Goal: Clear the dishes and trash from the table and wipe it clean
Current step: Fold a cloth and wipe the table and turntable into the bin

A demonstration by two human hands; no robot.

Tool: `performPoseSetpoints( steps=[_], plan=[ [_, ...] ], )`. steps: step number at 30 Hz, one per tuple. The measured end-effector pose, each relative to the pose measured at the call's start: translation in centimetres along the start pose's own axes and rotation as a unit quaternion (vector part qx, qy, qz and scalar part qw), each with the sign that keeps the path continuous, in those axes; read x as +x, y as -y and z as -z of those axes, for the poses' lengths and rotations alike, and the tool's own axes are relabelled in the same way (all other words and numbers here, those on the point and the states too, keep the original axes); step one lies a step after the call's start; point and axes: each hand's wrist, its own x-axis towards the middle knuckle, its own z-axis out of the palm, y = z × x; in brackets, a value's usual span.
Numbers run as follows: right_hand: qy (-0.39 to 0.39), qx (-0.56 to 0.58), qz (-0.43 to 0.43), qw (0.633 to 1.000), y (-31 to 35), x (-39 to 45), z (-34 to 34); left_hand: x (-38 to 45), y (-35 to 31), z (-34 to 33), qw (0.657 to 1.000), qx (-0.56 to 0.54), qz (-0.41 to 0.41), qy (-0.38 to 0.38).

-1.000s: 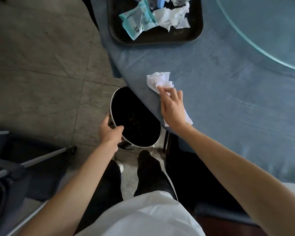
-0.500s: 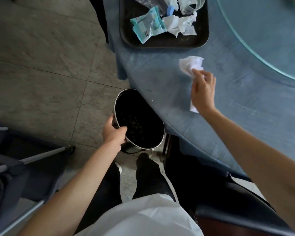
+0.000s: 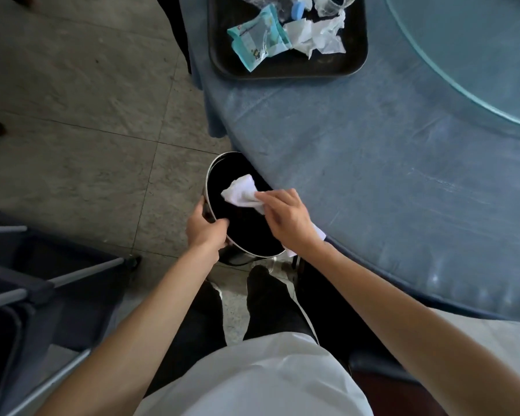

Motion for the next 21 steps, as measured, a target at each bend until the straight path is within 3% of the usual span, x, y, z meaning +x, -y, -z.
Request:
performPoseSetpoints(
  steps=[4,8,14,17,21],
  plan=[
    [-0.176,-0.01,-0.148,0.973,-4.0,-1.5,6.8,0.0,0.1,-1.2,1.0,0.014,0.01,0.014],
    [-0.302,-0.047,-0.313,0.899,-11.0,-4.1,15.8,-0.2,0.4,-2.8,0.998,0.049,0.006,0.029],
    [-0.272,-0.15,-0.427,0.849,-20.4,-11.4,23.9,-1.1,1.3,-4.7,0.998,0.062,0.004,0.019],
    [-0.239,-0.174,-0.457,0.839,-22.0,-13.2,24.0,-1.4,1.8,-5.7,0.997,0.071,0.01,0.016],
    [-0.266,-0.18,-0.471,0.821,-21.8,-12.1,21.9,-1.5,2.0,-6.3,0.998,0.065,0.018,0.018]
  ],
)
